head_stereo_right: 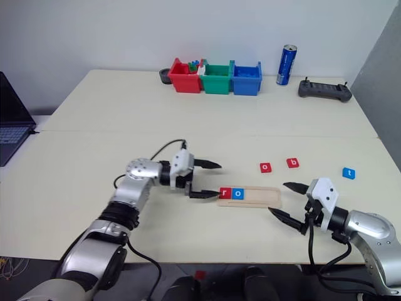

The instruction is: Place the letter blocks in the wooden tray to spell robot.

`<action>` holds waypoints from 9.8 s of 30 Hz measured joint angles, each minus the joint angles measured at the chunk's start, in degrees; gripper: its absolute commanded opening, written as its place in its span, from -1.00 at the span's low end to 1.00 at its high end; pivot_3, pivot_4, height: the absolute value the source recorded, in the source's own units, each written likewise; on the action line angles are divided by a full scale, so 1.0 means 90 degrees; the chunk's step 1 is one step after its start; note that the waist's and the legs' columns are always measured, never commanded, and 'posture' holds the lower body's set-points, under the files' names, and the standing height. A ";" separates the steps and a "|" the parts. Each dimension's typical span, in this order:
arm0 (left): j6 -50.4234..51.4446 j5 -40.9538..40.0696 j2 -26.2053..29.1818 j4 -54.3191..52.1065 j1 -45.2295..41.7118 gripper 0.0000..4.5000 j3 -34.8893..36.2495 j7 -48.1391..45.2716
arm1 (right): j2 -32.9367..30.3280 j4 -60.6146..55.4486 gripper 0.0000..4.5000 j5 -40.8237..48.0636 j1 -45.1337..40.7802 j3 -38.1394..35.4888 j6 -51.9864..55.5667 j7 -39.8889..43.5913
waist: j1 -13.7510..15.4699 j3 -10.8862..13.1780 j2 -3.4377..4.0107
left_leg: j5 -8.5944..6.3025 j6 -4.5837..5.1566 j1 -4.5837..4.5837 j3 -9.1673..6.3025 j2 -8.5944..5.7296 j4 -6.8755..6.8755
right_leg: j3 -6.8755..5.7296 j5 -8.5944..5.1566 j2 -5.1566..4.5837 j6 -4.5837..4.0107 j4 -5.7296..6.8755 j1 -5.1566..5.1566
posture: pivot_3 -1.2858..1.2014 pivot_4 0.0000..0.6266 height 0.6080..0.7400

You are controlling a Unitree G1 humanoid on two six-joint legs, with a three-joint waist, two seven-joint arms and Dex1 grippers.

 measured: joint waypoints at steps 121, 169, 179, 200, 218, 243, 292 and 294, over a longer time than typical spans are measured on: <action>0.2282 -0.0914 0.0604 -0.3954 0.2386 1.00 -0.0106 0.1493 | 0.2858 0.2799 0.98 -0.1941 -0.3365 -0.0054 0.2244 -0.4594 | -0.0028 0.0008 0.0026 | 0.0000 -0.0001 -0.0001 0.0020 0.0004 -0.0013 | 0.0019 0.0000 0.0000 -0.0004 -0.0006 -0.0013 | 0.03 -0.52 1.00; 0.2308 -0.0928 0.0640 -0.3973 0.2392 1.00 -0.0120 0.1338 | 0.3114 -0.2462 -0.35 -0.1439 0.0257 -0.0373 0.5056 -0.5005 | -0.0006 0.0005 0.0029 | 0.0000 -0.0002 -0.0002 0.0019 0.0007 -0.0013 | 0.0021 -0.0021 0.0001 0.0026 -0.0014 -0.0011 | 0.03 -0.52 1.00; 0.2280 -0.0928 0.0641 -0.3973 0.2393 1.00 -0.0120 0.1336 | 0.2703 -0.2223 0.98 -0.1175 0.0368 -0.0571 0.4762 -0.4409 | -0.0001 0.0005 0.0028 | 0.0000 -0.0002 -0.0002 0.0020 0.0006 -0.0012 | 0.0021 -0.0021 0.0000 0.0027 -0.0020 -0.0008 | 0.03 -0.52 1.00; 0.2203 -0.0920 0.0492 -0.3861 0.2352 1.00 -0.0220 0.1352 | -0.1461 0.2388 0.98 -0.1226 -0.0581 -0.0056 -0.1277 0.2262 | -0.0005 0.0021 0.0005 | -0.0001 0.0001 0.0007 0.0045 0.0005 -0.0007 | 0.0037 -0.0004 0.0000 0.0002 -0.0033 0.0002 | 0.03 -0.52 1.00; 0.2256 -0.0926 0.0649 -0.3998 0.2464 1.00 -0.0220 0.1345 | -0.1299 0.4933 0.82 -0.1716 -0.2138 0.1086 -0.2927 0.3079 | 0.0013 0.0021 0.0007 | -0.0001 0.0000 0.0010 0.0042 0.0002 -0.0002 | 0.0036 -0.0001 -0.0008 0.0003 -0.0023 0.0003 | 0.03 -0.52 1.00; 0.2533 -0.1579 0.0676 -0.4220 0.2169 1.00 0.0022 0.1095 | -0.0436 0.3704 -0.35 -0.1323 -0.3167 0.1335 -0.1566 0.2598 | 0.0003 0.0020 0.0008 | -0.0001 -0.0001 0.0007 0.0029 0.0002 0.0000 | 0.0027 -0.0001 -0.0008 0.0002 -0.0010 -0.0001 | 0.03 -0.52 1.00; 0.2218 -0.1526 0.0919 -0.4327 0.2634 1.00 0.0035 0.1273 | -0.0095 0.3257 0.98 -0.1317 -0.3496 0.1648 -0.0807 0.2403 | 0.0013 0.0020 0.0010 | -0.0001 0.0000 0.0004 0.0020 0.0001 -0.0001 | 0.0016 -0.0001 -0.0011 0.0001 -0.0008 -0.0003 | 0.03 -0.52 1.00; 0.2214 -0.1526 0.0917 -0.4328 0.2642 1.00 0.0013 0.1277 | -0.0244 0.3044 0.98 -0.1226 -0.3292 0.1292 -0.0651 0.2183 | 0.0023 0.0020 0.0009 | -0.0001 0.0000 0.0003 0.0018 0.0001 -0.0002 | 0.0014 -0.0001 -0.0011 0.0001 -0.0009 -0.0002 | 0.03 -0.52 1.00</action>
